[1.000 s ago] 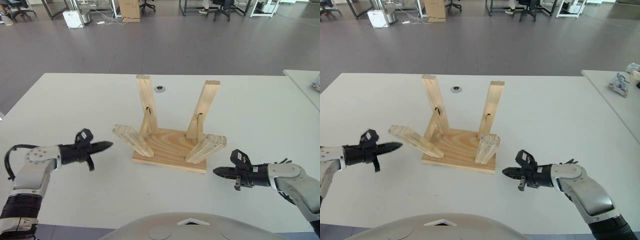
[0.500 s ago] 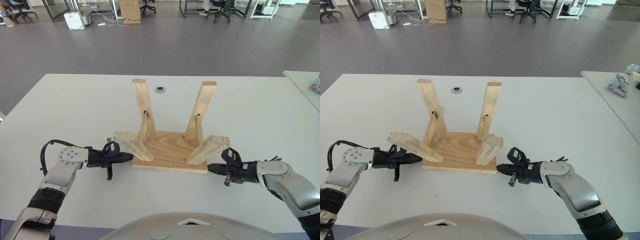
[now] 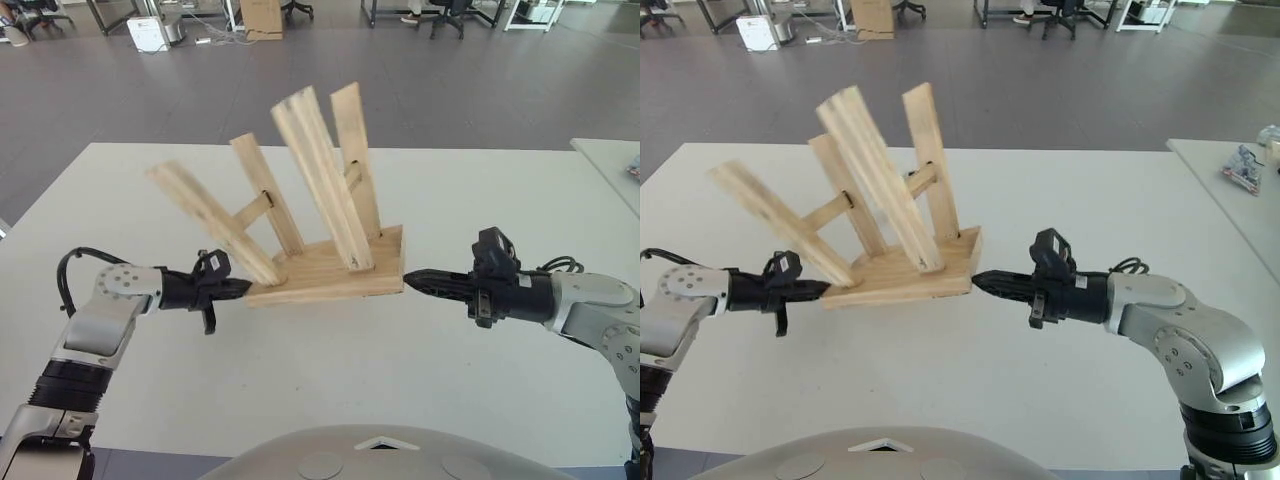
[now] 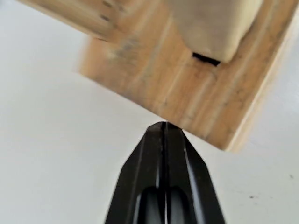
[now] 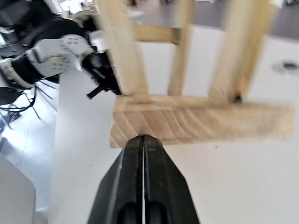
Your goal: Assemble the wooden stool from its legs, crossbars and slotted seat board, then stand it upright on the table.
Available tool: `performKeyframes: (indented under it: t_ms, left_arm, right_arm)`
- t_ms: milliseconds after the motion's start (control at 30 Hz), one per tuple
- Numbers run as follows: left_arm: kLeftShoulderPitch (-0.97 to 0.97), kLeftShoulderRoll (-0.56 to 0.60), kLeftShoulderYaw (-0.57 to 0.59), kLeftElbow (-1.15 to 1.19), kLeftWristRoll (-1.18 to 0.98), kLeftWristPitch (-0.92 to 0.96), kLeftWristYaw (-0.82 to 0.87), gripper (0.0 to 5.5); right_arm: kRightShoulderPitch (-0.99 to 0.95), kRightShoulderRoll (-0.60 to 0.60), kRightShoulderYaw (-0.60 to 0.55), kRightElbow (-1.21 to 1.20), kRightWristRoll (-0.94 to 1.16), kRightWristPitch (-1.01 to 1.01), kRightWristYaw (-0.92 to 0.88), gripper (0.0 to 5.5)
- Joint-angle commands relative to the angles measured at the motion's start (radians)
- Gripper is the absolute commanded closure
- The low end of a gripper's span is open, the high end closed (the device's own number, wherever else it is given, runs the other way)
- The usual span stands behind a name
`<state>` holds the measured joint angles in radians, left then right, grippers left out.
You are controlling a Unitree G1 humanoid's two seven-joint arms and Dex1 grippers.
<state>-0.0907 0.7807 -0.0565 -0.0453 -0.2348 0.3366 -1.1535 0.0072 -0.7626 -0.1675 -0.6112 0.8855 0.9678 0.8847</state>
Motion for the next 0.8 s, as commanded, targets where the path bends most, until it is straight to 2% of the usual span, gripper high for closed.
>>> performKeyframes:
  t_ms: [33, 133, 267, 567, 800]
  left_arm:
    - [-0.052, -0.092, -0.034, -0.142, -0.126, -0.017, -0.045, 5.48]
    - [-0.035, -0.098, -0.028, -0.159, -0.125, -0.007, -0.038, 5.48]
    - [-0.007, -0.095, -0.021, -0.208, -0.139, 0.019, -0.036, 5.48]
    - [0.027, -0.047, 0.027, -0.299, -0.185, 0.087, -0.046, 5.48]
    - [0.003, -0.039, 0.068, -0.352, -0.228, 0.142, -0.037, 5.48]
  right_arm:
    - [0.072, -0.014, 0.149, -0.017, -0.051, -0.018, 0.030, 5.50]
    - [0.105, -0.020, 0.179, 0.016, -0.104, -0.055, 0.041, 5.50]
    - [0.098, -0.018, 0.160, 0.037, -0.119, -0.065, 0.053, 5.50]
    - [0.026, 0.001, 0.015, -0.017, 0.029, 0.005, 0.043, 5.50]
    - [-0.017, -0.021, -0.021, -0.046, 0.105, 0.043, 0.029, 5.50]
